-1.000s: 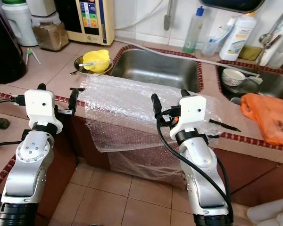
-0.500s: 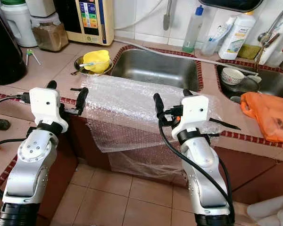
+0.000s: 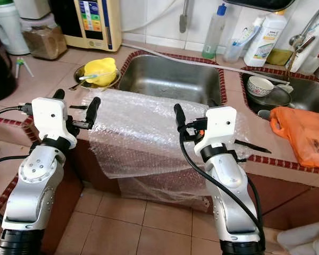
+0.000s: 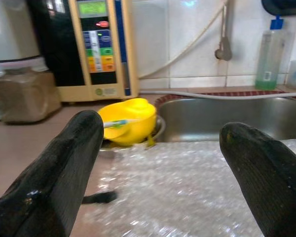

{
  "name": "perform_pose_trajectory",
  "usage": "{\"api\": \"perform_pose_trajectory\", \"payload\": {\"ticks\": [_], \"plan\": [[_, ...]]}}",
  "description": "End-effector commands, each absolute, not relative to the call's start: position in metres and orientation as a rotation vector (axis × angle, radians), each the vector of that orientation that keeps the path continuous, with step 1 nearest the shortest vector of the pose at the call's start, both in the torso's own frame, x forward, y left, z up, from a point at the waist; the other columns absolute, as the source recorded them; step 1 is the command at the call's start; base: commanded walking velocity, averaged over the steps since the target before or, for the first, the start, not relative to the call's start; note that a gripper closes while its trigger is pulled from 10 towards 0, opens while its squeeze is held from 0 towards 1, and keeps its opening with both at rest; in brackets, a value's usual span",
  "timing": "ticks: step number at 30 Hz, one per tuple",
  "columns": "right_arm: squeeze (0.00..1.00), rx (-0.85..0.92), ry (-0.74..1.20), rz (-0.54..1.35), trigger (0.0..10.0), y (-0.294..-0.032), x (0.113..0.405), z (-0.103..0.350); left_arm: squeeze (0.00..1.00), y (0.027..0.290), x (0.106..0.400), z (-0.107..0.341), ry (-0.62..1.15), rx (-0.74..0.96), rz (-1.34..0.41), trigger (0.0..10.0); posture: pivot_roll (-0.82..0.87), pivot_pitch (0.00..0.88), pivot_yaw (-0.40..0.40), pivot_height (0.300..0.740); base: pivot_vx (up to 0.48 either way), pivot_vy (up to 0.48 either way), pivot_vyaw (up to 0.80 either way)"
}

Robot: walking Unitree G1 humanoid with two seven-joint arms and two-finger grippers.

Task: Kitchen organization

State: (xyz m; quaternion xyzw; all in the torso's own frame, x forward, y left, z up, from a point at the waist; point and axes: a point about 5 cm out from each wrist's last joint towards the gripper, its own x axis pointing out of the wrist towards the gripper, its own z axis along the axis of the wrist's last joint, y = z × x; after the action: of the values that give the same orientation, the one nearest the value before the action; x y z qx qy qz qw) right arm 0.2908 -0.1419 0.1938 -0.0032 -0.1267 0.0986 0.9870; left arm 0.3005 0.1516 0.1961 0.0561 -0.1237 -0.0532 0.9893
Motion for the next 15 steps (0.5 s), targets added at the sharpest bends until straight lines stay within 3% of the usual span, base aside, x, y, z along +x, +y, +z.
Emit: {"api": "perform_pose_trajectory", "payload": {"ticks": [1, 15], "plan": [[0.0, -0.012, -0.278, 0.183, 10.0, -0.145, 0.2892, 0.2003, 0.0, 0.1492, 0.299, 0.1973, -0.251, 0.115, -0.125, 10.0, 0.08, 0.085, -0.054, 0.74, 0.33, 0.0, 0.0], [0.0, -0.013, -0.274, 0.189, 10.0, -0.1442, 0.289, 0.199, 0.0, 0.1482, 0.2988, 0.1963, -0.245, 0.116, -0.136, 10.0, 0.08, 0.085, -0.052, 0.74, 0.427, 0.0, 0.0]]}}
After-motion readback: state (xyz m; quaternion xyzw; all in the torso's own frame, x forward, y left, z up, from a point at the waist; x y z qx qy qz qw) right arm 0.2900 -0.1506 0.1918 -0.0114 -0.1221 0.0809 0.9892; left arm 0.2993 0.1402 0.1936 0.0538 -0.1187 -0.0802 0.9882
